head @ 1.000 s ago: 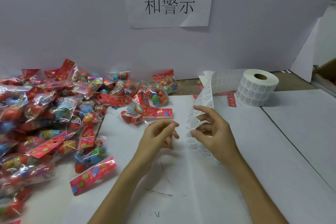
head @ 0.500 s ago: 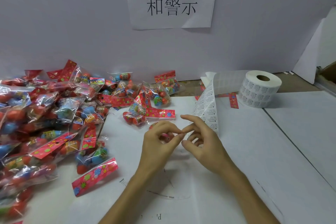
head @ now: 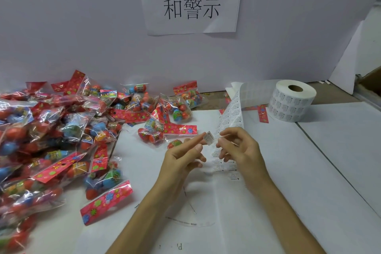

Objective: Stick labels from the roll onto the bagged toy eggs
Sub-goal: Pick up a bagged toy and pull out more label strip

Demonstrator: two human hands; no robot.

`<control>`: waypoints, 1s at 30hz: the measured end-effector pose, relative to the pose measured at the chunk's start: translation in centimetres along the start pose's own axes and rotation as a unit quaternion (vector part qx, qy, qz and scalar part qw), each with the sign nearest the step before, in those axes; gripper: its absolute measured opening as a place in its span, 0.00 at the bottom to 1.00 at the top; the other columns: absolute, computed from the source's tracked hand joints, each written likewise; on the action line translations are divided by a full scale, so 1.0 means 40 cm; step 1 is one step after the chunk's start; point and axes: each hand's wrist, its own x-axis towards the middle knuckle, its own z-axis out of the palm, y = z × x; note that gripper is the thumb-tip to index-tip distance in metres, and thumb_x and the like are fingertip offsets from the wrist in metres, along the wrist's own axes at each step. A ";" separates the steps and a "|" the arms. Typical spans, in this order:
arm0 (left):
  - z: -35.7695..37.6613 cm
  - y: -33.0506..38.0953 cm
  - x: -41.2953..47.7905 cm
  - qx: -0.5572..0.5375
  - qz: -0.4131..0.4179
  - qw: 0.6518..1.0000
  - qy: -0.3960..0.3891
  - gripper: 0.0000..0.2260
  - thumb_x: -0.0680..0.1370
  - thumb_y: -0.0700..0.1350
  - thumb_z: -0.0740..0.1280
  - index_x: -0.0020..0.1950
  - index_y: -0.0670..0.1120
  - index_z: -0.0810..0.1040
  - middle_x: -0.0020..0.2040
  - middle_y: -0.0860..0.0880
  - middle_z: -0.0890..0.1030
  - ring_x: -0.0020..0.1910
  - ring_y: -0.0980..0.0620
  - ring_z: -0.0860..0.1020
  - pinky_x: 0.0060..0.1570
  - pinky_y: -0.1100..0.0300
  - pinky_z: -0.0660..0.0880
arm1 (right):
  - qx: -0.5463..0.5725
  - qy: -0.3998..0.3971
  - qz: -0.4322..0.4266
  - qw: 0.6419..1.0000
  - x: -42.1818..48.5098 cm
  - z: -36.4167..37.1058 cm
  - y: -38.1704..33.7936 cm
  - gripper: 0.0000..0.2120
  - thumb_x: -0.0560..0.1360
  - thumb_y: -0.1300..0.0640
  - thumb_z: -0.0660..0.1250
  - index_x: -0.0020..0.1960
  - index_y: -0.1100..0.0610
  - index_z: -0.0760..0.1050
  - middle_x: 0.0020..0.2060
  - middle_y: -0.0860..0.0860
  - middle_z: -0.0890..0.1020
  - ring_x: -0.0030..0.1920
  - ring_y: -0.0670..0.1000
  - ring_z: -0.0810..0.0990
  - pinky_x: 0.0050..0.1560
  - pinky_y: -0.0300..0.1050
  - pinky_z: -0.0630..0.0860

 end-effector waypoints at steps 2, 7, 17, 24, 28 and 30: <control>0.000 0.001 0.000 0.006 -0.001 1.000 -0.012 0.18 0.72 0.47 0.73 0.62 0.50 0.86 0.51 0.48 0.84 0.42 0.51 0.80 0.44 0.61 0.78 | -0.009 -0.032 0.023 0.999 0.000 0.003 0.000 0.13 0.71 0.53 0.73 0.55 0.55 0.79 0.43 0.57 0.83 0.34 0.49 0.81 0.37 0.41 0.77; 0.002 -0.002 -0.001 0.059 0.025 0.998 -0.013 0.16 0.76 0.47 0.73 0.63 0.56 0.85 0.58 0.47 0.84 0.43 0.51 0.81 0.46 0.59 0.80 | -0.025 -0.057 -0.018 0.998 -0.005 0.008 0.005 0.03 0.75 0.61 0.74 0.44 0.59 0.80 0.36 0.55 0.81 0.35 0.50 0.79 0.38 0.42 0.75; -0.025 -0.016 0.013 0.343 0.153 0.927 -0.005 0.02 0.76 0.42 0.76 0.44 0.47 0.86 0.41 0.48 0.82 0.41 0.44 0.80 0.46 0.42 0.78 | -0.299 -0.102 -0.158 0.935 -0.013 -0.012 0.030 0.05 0.71 0.57 0.68 0.39 0.49 0.75 0.35 0.43 0.79 0.36 0.50 0.78 0.36 0.40 0.73; -0.012 -0.006 0.012 0.147 0.096 0.984 0.035 0.06 0.71 0.53 0.78 0.43 0.52 0.89 0.41 0.49 0.85 0.38 0.54 0.79 0.42 0.59 0.78 | -0.175 -0.054 0.003 0.983 -0.004 -0.001 0.026 0.29 0.76 0.54 0.75 0.72 0.42 0.68 0.55 0.42 0.80 0.44 0.48 0.83 0.44 0.38 0.78; -0.008 -0.005 0.006 0.102 0.047 0.994 0.017 0.08 0.73 0.52 0.79 0.52 0.56 0.89 0.47 0.47 0.87 0.39 0.53 0.81 0.45 0.59 0.80 | -0.072 -0.029 0.027 0.997 0.001 0.002 0.008 0.04 0.77 0.60 0.73 0.49 0.52 0.83 0.41 0.49 0.86 0.37 0.48 0.83 0.38 0.37 0.77; 0.000 -0.007 0.001 0.100 0.037 0.994 0.011 0.11 0.72 0.52 0.75 0.54 0.57 0.89 0.47 0.47 0.87 0.39 0.52 0.80 0.45 0.58 0.80 | -0.025 -0.019 0.044 0.999 -0.003 0.009 0.006 0.05 0.78 0.62 0.71 0.45 0.54 0.83 0.39 0.51 0.85 0.36 0.49 0.82 0.38 0.38 0.77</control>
